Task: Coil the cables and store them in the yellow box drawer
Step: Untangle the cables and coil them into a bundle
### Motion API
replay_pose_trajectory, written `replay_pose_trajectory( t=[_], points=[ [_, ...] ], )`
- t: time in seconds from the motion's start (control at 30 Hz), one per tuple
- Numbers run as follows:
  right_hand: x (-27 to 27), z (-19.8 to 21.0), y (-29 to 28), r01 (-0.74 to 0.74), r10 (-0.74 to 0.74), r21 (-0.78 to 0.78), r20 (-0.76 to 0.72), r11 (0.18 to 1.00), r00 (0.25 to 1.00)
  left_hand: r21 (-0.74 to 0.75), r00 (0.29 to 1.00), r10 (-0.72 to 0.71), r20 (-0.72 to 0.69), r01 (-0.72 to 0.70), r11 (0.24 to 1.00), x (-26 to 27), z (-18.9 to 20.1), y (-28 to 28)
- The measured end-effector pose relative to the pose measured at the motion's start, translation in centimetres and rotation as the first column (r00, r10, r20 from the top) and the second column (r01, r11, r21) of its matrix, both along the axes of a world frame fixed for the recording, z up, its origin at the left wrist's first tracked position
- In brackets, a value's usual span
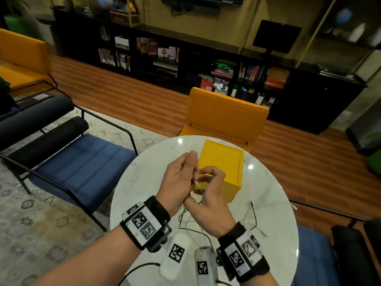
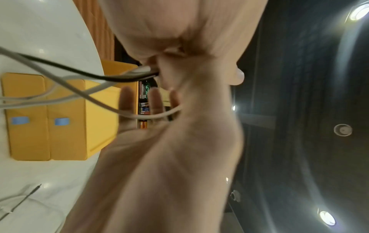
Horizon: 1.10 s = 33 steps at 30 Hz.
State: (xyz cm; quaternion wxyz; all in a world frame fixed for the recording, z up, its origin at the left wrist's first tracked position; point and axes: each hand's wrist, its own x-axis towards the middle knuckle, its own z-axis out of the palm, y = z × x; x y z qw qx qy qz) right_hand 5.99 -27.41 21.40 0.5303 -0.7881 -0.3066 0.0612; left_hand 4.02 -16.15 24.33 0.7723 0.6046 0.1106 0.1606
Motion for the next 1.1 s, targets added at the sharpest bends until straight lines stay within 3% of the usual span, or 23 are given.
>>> replay_pose_trajectory(
  t=[0.13,0.2,0.33,0.47,0.6,0.73,0.87,0.93,1.0,1.1],
  points=[
    [0.8,-0.7,0.1,-0.122,0.181,0.206,-0.296,0.971,0.938,-0.134,1.000,0.018,-0.017,-0.020,0.991,0.0,0.7,1.3],
    [0.9,-1.2,0.0,-0.155,0.224,0.217,-0.342,0.964,0.913,-0.269,0.999,0.025,-0.024,-0.031,0.963,-0.1,0.9,2.0],
    [0.0,-2.8,-0.1,-0.343,0.311,-0.080,-0.271,0.936,0.911,-0.441,0.996,0.080,-0.043,-0.091,0.893,-0.2,1.0,3.0],
    [0.1,-4.7,-2.6,-0.355,0.294,-0.326,-0.223,0.876,0.930,-0.495,0.983,0.183,-0.028,-0.173,0.851,0.2,1.8,6.3],
    [1.2,-6.7,-8.6,-0.339,0.265,-0.529,-0.212,0.778,0.941,-0.563,0.954,0.294,-0.054,-0.272,0.781,0.3,2.6,11.4],
    [3.5,-6.3,-15.3,-0.188,0.144,-0.647,-0.120,0.739,0.982,-0.583,0.921,0.385,-0.054,-0.342,0.737,0.0,3.0,15.7],
    [8.0,-1.6,-19.9,0.133,-0.034,-0.675,0.157,0.725,0.987,-0.602,0.921,0.385,-0.058,-0.340,0.723,0.1,2.3,15.5],
    [9.8,1.7,-20.3,0.301,-0.054,-0.613,0.388,0.731,0.920,-0.635,0.928,0.369,-0.047,-0.313,0.707,0.3,2.0,14.9],
    [11.0,4.1,-20.5,0.460,-0.059,-0.543,0.599,0.703,0.798,-0.673,0.917,0.397,-0.019,-0.305,0.673,0.3,2.2,15.3],
    [13.2,3.3,-22.2,0.588,-0.077,-0.534,0.697,0.607,0.713,-0.712,0.883,0.470,0.023,-0.316,0.627,-0.1,2.9,17.6]
  ],
)
